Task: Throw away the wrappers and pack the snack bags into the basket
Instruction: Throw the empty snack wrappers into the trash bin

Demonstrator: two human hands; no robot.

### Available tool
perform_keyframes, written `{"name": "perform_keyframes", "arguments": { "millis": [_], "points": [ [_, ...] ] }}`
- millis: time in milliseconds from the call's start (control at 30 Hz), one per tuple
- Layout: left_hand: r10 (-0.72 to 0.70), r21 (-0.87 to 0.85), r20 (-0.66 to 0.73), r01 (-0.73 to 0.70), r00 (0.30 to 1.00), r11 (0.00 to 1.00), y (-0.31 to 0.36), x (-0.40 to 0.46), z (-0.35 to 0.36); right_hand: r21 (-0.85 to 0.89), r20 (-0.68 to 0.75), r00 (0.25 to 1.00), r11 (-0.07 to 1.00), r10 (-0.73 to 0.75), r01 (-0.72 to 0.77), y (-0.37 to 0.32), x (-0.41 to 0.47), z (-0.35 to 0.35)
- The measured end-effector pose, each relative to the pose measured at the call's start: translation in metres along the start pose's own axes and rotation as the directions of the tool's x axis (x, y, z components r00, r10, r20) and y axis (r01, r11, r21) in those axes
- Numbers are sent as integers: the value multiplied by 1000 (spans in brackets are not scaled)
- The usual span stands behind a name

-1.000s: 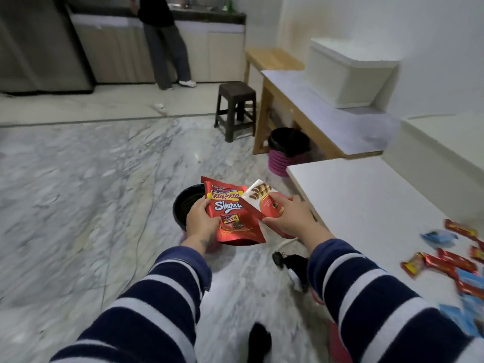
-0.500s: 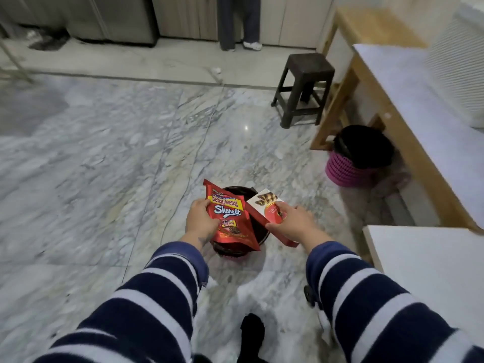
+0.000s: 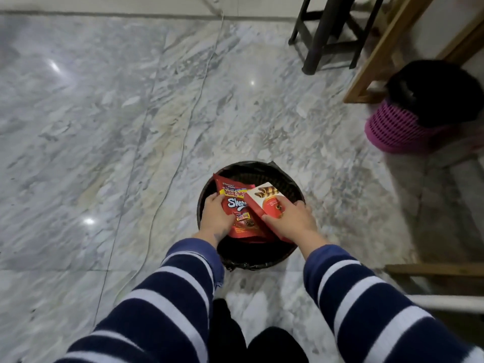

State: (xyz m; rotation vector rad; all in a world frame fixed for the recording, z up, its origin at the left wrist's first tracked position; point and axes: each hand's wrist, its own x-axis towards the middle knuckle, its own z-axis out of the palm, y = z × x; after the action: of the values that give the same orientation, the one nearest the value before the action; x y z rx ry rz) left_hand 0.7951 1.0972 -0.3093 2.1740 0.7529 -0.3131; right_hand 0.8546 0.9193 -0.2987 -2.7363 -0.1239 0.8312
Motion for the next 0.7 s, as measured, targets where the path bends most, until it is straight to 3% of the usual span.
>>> {"name": "perform_keyframes", "arguments": {
  "millis": [167,300,700],
  "points": [
    [-70,52,96,65,993,997,-42,32,34,-79,102,995,997,-1,9,8,37,49],
    [-72,109,116,59,991,992,-31,19,16,-61,153,988,998,15,-6,3,23,36],
    [115,287,190,-167,975,943,161,-125,-147,-72,136,988,994,-74,84,-40,-137,-196]
  ]
}}
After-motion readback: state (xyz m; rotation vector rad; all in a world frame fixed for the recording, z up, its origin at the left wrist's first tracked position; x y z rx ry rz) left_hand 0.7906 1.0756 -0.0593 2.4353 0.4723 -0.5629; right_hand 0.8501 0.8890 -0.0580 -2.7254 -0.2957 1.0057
